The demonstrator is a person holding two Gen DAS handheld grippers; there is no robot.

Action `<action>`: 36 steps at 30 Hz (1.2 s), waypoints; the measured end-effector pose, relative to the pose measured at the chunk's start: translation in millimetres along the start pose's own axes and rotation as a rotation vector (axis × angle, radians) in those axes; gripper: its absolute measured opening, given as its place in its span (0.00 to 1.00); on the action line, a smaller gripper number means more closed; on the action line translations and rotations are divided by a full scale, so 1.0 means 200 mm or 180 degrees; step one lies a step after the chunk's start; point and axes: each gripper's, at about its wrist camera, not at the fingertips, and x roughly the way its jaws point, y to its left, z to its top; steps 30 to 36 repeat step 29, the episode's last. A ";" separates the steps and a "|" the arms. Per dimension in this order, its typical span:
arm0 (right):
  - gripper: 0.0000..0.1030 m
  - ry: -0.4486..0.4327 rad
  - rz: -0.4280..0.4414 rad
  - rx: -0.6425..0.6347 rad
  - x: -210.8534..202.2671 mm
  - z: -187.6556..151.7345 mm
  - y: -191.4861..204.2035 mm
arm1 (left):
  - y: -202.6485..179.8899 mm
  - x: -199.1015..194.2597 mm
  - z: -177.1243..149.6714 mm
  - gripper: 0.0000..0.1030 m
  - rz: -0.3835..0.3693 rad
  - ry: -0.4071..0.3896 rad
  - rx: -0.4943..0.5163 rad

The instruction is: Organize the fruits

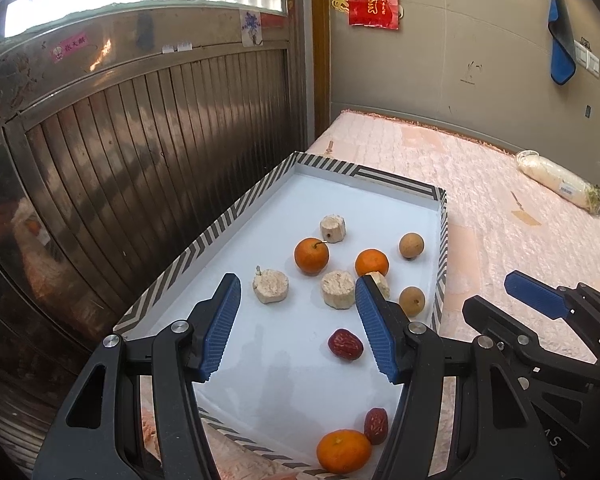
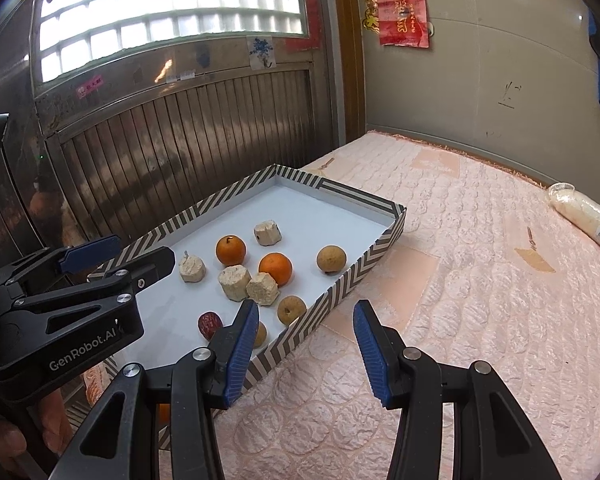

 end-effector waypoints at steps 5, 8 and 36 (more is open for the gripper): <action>0.46 0.0021 -0.0005 0.0027 0.02 0.00 -0.01 | 0.00 0.02 0.00 0.58 -0.0004 0.0020 0.0006; 0.46 0.0038 -0.0008 0.0040 0.03 -0.01 -0.02 | -0.01 0.04 0.00 0.58 0.0004 0.0032 0.0026; 0.46 0.0052 -0.0284 0.0228 -0.03 -0.05 -0.20 | -0.19 0.02 0.07 0.58 -0.0246 -0.0109 0.0202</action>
